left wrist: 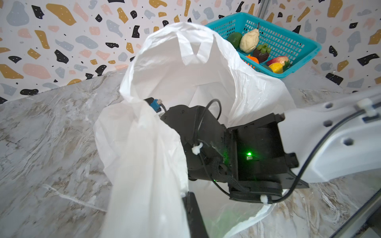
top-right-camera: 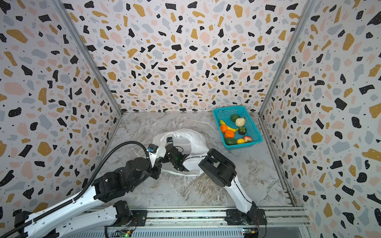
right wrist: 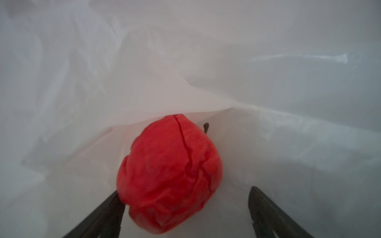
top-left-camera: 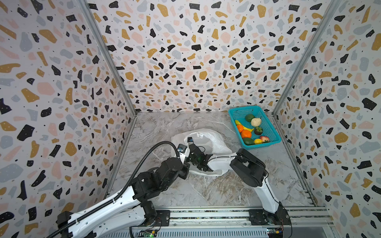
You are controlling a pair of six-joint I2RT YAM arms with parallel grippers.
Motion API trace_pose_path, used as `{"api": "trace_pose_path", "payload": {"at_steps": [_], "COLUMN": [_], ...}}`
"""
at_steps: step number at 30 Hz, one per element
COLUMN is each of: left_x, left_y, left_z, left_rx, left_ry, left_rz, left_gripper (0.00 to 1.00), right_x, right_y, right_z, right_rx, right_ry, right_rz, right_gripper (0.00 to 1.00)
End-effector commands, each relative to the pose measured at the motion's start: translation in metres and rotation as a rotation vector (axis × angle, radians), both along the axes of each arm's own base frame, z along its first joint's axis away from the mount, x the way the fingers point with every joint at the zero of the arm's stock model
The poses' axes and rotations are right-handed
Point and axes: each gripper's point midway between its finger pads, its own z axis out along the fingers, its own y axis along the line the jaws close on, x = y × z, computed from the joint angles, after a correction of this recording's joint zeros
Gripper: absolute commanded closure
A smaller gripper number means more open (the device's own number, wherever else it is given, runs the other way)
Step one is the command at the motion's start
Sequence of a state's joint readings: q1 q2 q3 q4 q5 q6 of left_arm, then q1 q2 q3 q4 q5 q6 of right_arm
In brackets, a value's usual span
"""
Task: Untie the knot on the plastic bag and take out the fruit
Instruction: 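Lower the right gripper onto the red apple and close on it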
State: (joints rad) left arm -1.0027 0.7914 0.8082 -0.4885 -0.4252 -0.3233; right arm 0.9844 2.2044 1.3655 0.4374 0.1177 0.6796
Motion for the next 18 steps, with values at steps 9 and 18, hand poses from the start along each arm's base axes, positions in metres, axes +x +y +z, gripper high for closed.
{"api": "trace_pose_path", "payload": {"at_steps": [9, 18], "left_x": [-0.012, -0.013], "left_y": [-0.003, 0.006], "left_z": [-0.006, -0.008], "left_rx": [-0.068, -0.091], "left_ry": [0.049, 0.064], "left_rz": [-0.039, 0.010], "left_gripper": [1.00, 1.00], "right_x": [0.045, 0.056], "right_y": [0.003, -0.040], "right_z": [-0.002, -0.012], "right_rx": [-0.111, -0.165], "right_ry": [-0.045, -0.016], "right_rz": [-0.138, -0.221], "right_gripper": [0.19, 0.33]}}
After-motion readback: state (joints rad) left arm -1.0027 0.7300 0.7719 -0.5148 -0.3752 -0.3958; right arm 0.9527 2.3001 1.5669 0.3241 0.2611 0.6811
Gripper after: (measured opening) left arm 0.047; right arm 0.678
